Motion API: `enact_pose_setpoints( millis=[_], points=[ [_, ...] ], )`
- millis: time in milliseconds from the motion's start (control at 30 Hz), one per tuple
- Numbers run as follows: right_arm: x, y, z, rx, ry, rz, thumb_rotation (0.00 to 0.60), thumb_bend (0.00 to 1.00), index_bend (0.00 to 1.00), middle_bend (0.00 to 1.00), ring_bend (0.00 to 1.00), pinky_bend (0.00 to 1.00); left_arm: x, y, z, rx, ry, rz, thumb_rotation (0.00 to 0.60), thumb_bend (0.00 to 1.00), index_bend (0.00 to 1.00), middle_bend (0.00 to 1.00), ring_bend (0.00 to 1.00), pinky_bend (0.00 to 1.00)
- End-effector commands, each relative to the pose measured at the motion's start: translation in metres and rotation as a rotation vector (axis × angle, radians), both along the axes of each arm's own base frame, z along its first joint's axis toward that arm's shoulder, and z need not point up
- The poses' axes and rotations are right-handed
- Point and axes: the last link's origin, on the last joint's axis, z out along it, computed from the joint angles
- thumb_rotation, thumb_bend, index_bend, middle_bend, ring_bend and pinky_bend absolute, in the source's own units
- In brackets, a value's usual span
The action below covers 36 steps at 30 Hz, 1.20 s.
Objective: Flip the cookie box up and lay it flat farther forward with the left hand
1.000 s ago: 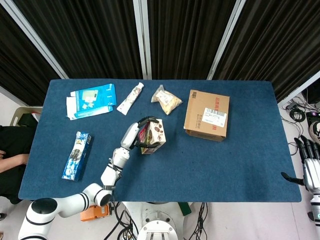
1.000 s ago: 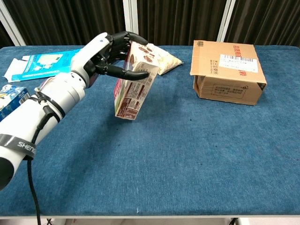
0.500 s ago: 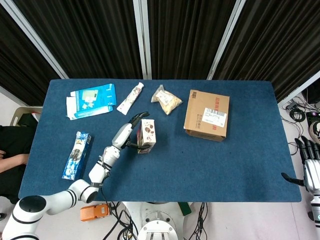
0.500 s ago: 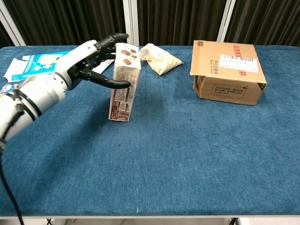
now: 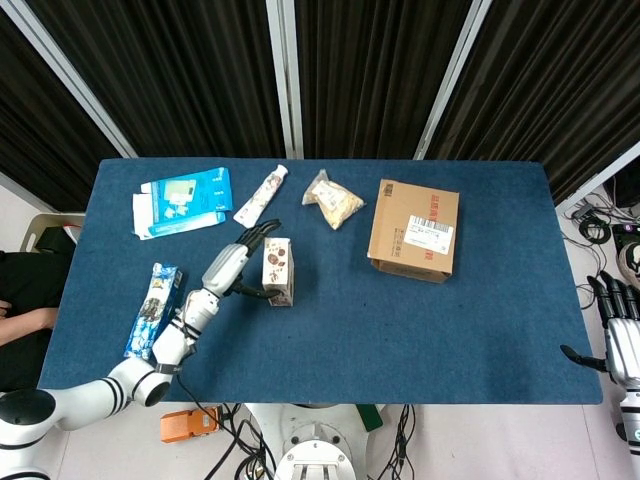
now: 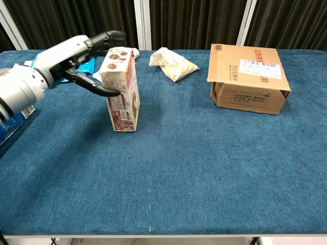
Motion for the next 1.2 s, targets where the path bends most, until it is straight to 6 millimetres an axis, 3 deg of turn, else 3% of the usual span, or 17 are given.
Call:
enact_pose_setpoints(
  millis=[33,133,267,567,1000,1200],
  points=[
    [-0.001,0.0,0.0,0.0,-0.002,-0.001,0.6,0.1,0.0,0.0,0.0,0.0,-0.006,-0.003,0.019,0.032,0.115,-0.022,0.6,0.02,0.0,0.0,0.0,0.0],
    [-0.001,0.0,-0.001,0.002,-0.004,-0.001,0.6,0.1,0.0,0.0,0.0,0.0,-0.005,-0.009,0.035,0.048,0.223,-0.034,0.6,0.02,0.0,0.0,0.0,0.0],
    [-0.001,0.0,-0.001,0.003,-0.006,0.003,0.6,0.1,0.0,0.0,0.0,0.0,0.012,-0.022,0.053,0.009,0.293,-0.027,0.596,0.02,0.0,0.0,0.0,0.0],
    [-0.003,0.0,-0.001,0.004,-0.01,0.006,0.6,0.1,0.0,0.0,0.0,0.0,0.049,-0.031,0.067,0.005,0.482,-0.059,0.592,0.01,0.0,0.0,0.0,0.0],
    [-0.007,0.0,-0.002,0.009,-0.019,0.002,0.6,0.1,0.0,0.0,0.0,0.0,0.091,-0.024,0.05,0.039,0.716,-0.071,0.6,0.01,0.0,0.0,0.0,0.0],
    [-0.01,-0.001,-0.002,0.009,-0.024,-0.006,0.6,0.1,0.0,0.0,0.0,0.0,0.101,-0.02,0.043,0.015,0.783,-0.056,0.6,0.01,0.0,0.0,0.0,0.0]
  ],
)
